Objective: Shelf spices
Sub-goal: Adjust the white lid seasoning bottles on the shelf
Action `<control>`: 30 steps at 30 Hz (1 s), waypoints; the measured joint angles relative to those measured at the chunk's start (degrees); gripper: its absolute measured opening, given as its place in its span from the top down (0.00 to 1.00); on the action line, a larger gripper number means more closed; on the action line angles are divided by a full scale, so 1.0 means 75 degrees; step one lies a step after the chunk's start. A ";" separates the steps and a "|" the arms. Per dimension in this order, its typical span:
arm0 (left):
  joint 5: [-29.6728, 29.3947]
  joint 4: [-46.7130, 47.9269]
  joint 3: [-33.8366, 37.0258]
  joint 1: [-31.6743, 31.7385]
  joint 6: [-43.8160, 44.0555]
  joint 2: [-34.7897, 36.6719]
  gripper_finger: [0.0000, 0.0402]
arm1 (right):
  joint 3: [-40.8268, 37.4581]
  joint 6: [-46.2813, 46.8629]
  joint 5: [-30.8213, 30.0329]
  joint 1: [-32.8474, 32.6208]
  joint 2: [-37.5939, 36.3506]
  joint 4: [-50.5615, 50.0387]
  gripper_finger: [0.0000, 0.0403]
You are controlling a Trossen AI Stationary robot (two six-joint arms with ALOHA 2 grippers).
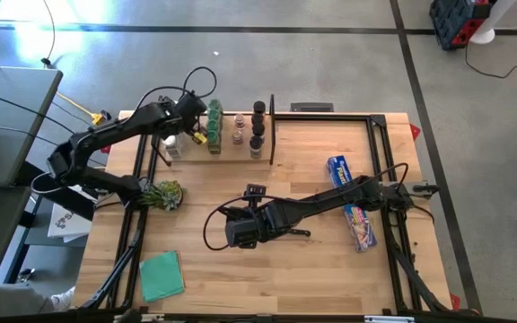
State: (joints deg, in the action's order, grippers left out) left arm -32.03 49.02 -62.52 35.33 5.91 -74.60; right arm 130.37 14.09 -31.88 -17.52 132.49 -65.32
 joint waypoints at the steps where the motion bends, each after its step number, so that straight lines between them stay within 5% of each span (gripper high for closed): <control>1: 0.0042 -0.0043 0.0001 0.0107 -0.0133 -0.0091 1.00 | 0.0000 0.0000 0.0000 0.0003 0.0000 0.0000 0.19; 12: 0.0113 -0.0459 0.0003 0.1318 -0.0745 -0.0965 1.00 | 0.0000 -0.0023 0.0000 0.0028 0.0000 0.0000 0.19; 30: 0.0216 -0.0089 0.0006 0.1379 -0.0682 -0.1036 1.00 | 0.0000 -0.0003 0.0000 0.0026 0.0000 -0.0003 0.19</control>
State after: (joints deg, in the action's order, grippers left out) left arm -30.41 48.35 -62.48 45.67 0.80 -82.37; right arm 130.37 14.06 -31.88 -17.32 132.49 -65.35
